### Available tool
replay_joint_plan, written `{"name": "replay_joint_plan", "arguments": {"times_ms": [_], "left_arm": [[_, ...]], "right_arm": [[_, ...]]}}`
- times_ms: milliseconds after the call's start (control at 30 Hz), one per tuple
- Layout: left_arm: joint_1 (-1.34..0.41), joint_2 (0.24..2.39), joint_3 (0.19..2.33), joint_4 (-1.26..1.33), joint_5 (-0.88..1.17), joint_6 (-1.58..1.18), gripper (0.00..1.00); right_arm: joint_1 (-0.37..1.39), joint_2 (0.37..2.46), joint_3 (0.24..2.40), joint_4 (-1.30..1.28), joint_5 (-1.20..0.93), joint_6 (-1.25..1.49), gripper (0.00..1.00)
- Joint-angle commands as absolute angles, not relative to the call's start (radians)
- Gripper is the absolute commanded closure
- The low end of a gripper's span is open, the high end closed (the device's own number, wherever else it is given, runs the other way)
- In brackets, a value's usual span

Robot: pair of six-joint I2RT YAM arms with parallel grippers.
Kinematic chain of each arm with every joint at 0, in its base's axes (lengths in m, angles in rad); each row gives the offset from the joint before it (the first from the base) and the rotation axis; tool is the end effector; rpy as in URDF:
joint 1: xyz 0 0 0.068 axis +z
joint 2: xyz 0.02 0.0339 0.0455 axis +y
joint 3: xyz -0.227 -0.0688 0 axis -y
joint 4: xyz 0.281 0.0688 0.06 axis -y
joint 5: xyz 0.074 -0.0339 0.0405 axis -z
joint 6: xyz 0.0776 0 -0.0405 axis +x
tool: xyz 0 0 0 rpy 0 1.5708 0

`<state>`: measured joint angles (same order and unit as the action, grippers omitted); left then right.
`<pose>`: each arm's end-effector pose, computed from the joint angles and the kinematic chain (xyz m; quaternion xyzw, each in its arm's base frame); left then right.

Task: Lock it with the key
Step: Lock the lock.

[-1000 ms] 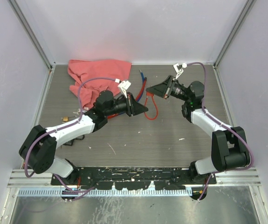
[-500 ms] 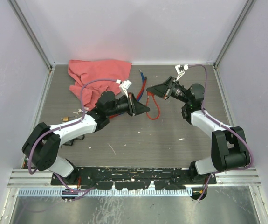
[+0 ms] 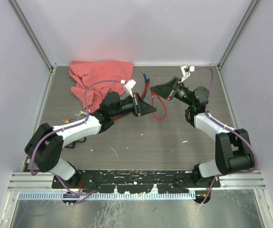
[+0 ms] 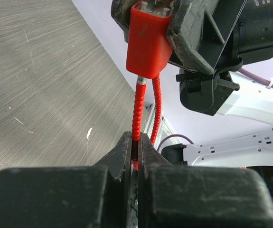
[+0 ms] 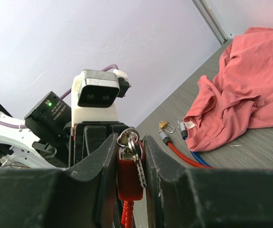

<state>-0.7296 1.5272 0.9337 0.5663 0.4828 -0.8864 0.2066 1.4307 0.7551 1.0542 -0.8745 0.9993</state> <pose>0.2885 -0.3063 0.2290 0.1117 0.7068 -0.6079 0.3441 0.3402 0.1321 0.2551 -0.1269 0.6045 0.6209 0.4827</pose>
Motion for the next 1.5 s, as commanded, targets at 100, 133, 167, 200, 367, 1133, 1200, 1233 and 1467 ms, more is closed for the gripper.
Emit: {"name": "replay_joint_plan", "arguments": {"times_ms": [100,133,167,200,367,1133,1200,1233,1467], "left_arm": [[-0.723,1.532,1.06,0.922,0.294,-0.949,1.0],[-0.724,1.534,1.058,0.94,0.28,-0.955,1.0],[-0.724,1.536,1.054,0.961,0.262,-0.958,1.0],[-0.724,1.535,1.05,0.976,0.242,-0.959,1.0],[-0.724,1.505,1.003,1.032,0.133,-0.895,1.0],[-0.781,1.55,1.081,1.154,0.143,-0.903,1.0],[-0.782,1.552,1.09,1.162,0.139,-0.923,1.0],[-0.782,1.552,1.094,1.171,0.137,-0.936,1.0],[-0.783,1.541,1.103,1.215,0.137,-0.999,1.0]], "right_arm": [[0.246,1.387,0.72,1.07,-0.99,0.975,0.99],[0.246,1.384,0.719,1.069,-0.992,0.968,0.99],[0.247,1.379,0.719,1.061,-0.992,0.957,0.99],[0.245,1.377,0.719,1.054,-0.992,0.945,0.99],[0.22,1.368,0.723,1.047,-0.997,0.94,0.99],[0.216,1.365,0.716,0.983,-0.937,0.757,0.99],[0.214,1.361,0.71,0.992,-0.936,0.747,0.99],[0.214,1.36,0.708,0.992,-0.934,0.74,0.99],[0.209,1.359,0.7,1.001,-0.92,0.732,0.99]]}}
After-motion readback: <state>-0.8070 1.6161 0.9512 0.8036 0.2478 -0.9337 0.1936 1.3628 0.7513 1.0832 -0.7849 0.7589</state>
